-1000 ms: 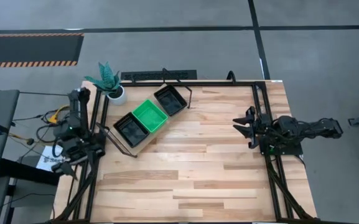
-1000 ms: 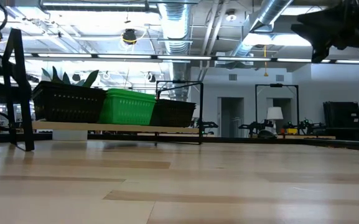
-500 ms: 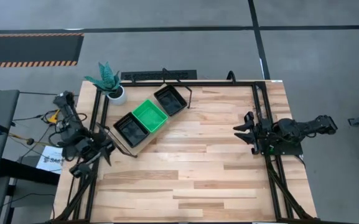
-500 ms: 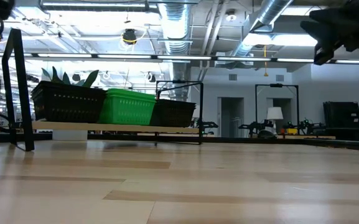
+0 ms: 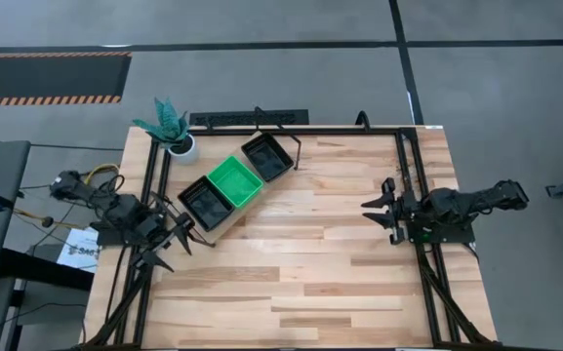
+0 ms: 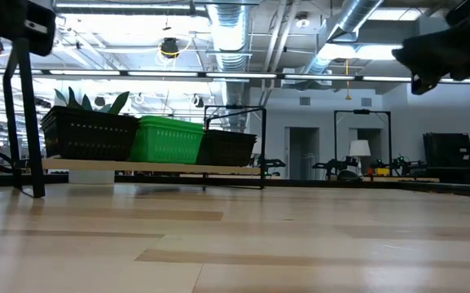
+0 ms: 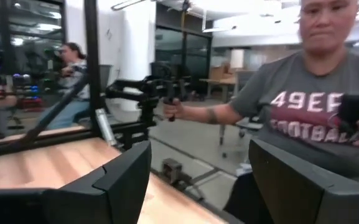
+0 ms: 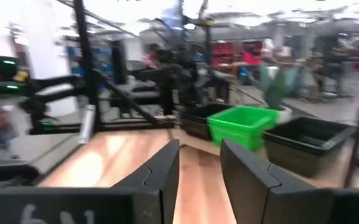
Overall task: Stack baskets on shelf by color
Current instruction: Return to Home Position
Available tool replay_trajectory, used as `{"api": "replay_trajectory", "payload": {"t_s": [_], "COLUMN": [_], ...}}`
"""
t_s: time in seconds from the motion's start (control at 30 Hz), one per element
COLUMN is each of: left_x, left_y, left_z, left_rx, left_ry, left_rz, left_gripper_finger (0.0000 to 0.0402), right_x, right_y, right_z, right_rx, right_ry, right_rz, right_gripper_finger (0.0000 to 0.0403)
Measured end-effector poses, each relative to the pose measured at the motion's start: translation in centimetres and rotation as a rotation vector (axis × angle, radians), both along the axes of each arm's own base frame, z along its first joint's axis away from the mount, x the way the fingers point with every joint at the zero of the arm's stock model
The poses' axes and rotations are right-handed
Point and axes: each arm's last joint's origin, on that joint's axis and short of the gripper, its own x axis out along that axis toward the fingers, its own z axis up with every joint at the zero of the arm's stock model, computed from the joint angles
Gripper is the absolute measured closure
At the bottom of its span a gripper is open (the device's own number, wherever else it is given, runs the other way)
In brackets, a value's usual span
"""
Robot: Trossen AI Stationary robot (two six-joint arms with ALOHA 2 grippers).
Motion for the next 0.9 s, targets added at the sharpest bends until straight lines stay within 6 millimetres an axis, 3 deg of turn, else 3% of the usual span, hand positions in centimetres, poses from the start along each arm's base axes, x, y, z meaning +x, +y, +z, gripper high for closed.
{"api": "replay_trajectory", "payload": {"t_s": [0.17, 0.4, 0.67, 0.8, 0.9], "left_x": [0.4, 0.6, 0.1, -0.2, 0.0], "left_y": [0.6, 0.9, 0.3, 0.4, 0.5], "left_z": [-0.2, -0.3, 0.4, 1.7, 0.8], "left_rx": [0.047, 0.053, 0.052, 0.071, 0.114], "left_ry": [-0.018, -0.017, -0.037, -0.086, 0.008], "left_rz": [0.105, 0.235, 0.049, 0.053, 0.119], "left_gripper_finger": [0.0141, 0.0141, 0.0141, 0.0141, 0.0141], "right_x": [0.1, 0.1, 0.1, 0.1, 0.1], "right_y": [-0.5, -0.7, -0.6, -0.6, -0.6], "right_z": [-0.7, -0.8, -0.9, -0.9, -0.9], "right_rx": [0.053, 0.09, 0.097, 0.097, 0.098], "right_ry": [0.065, 0.072, 0.08, 0.082, 0.083], "right_rz": [-0.12, -0.13, -0.126, -0.125, -0.122], "right_gripper_finger": [0.0259, 0.0263, 0.026, 0.0259, 0.0261]}}
